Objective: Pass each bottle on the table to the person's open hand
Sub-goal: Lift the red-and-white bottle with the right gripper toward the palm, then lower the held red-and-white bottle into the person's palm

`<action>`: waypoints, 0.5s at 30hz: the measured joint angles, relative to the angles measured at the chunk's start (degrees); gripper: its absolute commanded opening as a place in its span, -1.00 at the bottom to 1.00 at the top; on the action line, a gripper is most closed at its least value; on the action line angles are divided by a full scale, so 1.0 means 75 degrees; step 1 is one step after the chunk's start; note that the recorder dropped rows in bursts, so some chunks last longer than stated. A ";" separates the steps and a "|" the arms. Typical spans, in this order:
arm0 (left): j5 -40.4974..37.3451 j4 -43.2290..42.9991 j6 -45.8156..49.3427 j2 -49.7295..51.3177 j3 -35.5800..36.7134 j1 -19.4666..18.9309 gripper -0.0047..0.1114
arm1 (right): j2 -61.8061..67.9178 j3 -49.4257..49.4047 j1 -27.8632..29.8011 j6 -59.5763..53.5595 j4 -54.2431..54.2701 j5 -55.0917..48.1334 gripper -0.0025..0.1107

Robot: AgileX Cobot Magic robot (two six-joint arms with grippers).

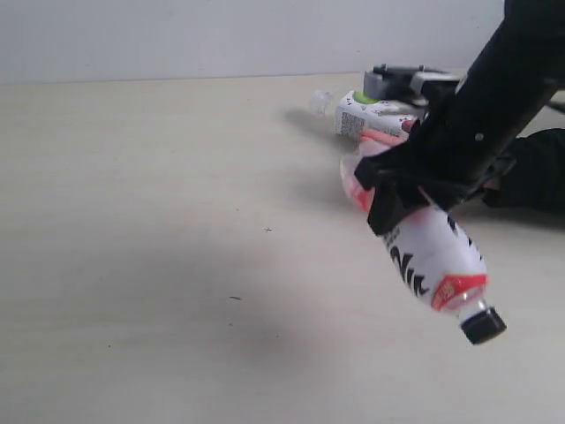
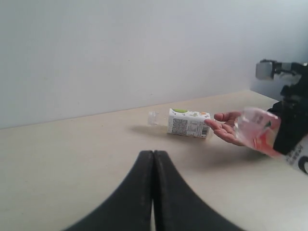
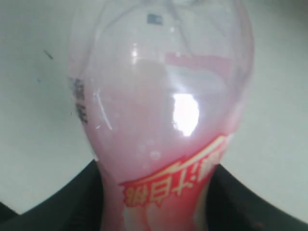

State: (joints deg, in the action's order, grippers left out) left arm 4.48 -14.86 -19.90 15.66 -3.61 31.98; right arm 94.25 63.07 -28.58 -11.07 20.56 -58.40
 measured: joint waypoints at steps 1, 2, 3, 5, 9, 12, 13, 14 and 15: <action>0.0000 0.0000 0.0000 0.0000 0.0000 0.0000 -0.92 | -0.0125 0.0213 0.0000 0.0193 -0.0206 0.0000 -0.96; 0.0000 0.0000 0.0000 0.0000 0.0000 0.0000 -0.92 | -0.0211 0.0463 0.0000 0.0429 -0.0456 -0.0038 -0.96; 0.0000 0.0000 0.0000 0.0000 0.0000 0.0000 -0.92 | -0.0247 0.0676 0.0000 0.0632 -0.0719 -0.0053 -0.96; 0.0000 0.0000 0.0000 0.0000 0.0000 0.0000 -0.92 | -0.0251 0.1250 0.0000 0.1143 -0.1271 -0.0142 -0.96; 0.0000 0.0000 0.0000 0.0000 0.0000 0.0000 -0.92 | 0.0026 0.2327 0.0000 0.1844 -0.2181 -0.0429 -0.96; 0.0000 0.0000 0.0000 0.0000 0.0000 0.0000 -0.92 | 0.0411 0.2898 0.0082 0.2078 -0.2499 -0.0561 -0.96; 0.0000 0.0000 0.0000 0.0000 0.0000 0.0000 -0.92 | 0.0559 0.3039 0.0130 0.2128 -0.2515 -0.0574 -0.96; 0.0000 0.0000 0.0000 0.0000 0.0000 0.0000 -0.92 | 0.0746 0.3143 0.0211 0.2179 -0.2553 -0.0574 -0.96; 0.0000 0.0000 0.0000 0.0000 0.0000 0.0000 -0.92 | 0.0897 0.3201 0.0291 0.2211 -0.2553 -0.0554 -0.96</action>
State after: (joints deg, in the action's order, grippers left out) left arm 4.48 -14.86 -19.90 15.66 -3.61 31.98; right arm 100.98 87.08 -26.40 5.52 1.41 -62.56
